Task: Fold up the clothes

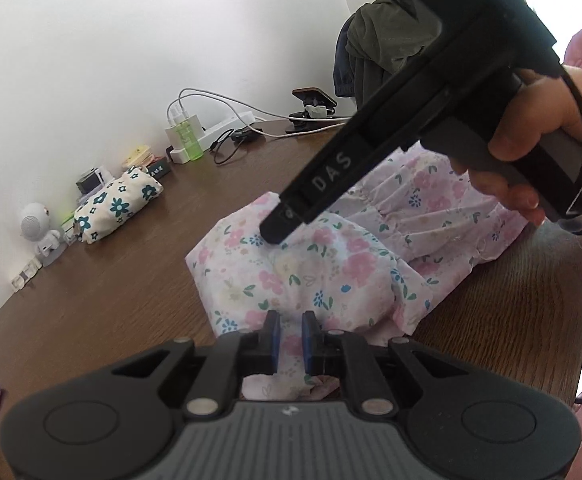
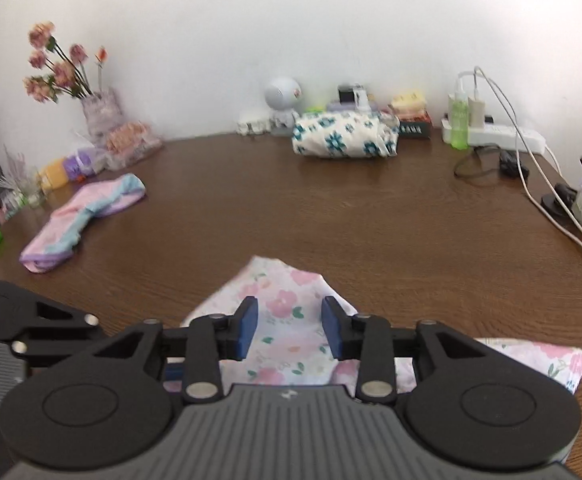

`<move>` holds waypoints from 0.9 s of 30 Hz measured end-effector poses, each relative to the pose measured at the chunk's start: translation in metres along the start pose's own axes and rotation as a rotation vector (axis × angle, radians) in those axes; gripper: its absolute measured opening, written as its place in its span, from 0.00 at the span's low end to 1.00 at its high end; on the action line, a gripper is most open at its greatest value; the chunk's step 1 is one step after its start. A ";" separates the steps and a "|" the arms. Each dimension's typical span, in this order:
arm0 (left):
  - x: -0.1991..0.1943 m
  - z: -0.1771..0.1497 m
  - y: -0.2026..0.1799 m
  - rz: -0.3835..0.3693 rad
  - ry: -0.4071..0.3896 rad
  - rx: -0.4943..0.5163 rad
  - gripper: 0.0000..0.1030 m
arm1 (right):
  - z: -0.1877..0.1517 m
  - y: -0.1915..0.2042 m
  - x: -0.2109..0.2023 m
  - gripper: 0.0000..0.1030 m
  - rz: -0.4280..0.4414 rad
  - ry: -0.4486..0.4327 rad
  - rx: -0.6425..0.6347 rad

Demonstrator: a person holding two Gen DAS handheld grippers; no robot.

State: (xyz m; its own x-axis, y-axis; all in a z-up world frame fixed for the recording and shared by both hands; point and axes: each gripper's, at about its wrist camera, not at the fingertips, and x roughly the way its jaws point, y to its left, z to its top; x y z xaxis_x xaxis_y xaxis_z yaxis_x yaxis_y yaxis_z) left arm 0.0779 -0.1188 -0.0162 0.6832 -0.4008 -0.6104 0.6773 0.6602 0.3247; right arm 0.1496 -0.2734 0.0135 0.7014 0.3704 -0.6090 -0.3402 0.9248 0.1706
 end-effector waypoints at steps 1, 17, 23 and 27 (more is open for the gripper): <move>0.000 0.000 0.000 0.000 0.001 -0.002 0.09 | -0.003 -0.003 0.006 0.34 0.002 0.029 0.019; 0.002 0.004 -0.002 -0.001 0.006 -0.006 0.10 | -0.021 0.015 -0.025 0.36 0.070 0.017 -0.141; -0.001 0.005 0.003 -0.019 0.000 -0.043 0.16 | -0.034 0.020 -0.018 0.36 0.052 0.104 -0.222; -0.018 0.005 0.019 0.024 -0.048 -0.152 0.47 | -0.039 0.015 -0.019 0.36 0.057 0.079 -0.201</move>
State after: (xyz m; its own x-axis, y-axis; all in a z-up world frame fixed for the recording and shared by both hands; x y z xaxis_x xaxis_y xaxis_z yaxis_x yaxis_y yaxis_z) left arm 0.0795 -0.1022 0.0043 0.7135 -0.4112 -0.5673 0.6139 0.7571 0.2234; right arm 0.1070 -0.2696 -0.0023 0.6289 0.4066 -0.6627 -0.5015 0.8635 0.0539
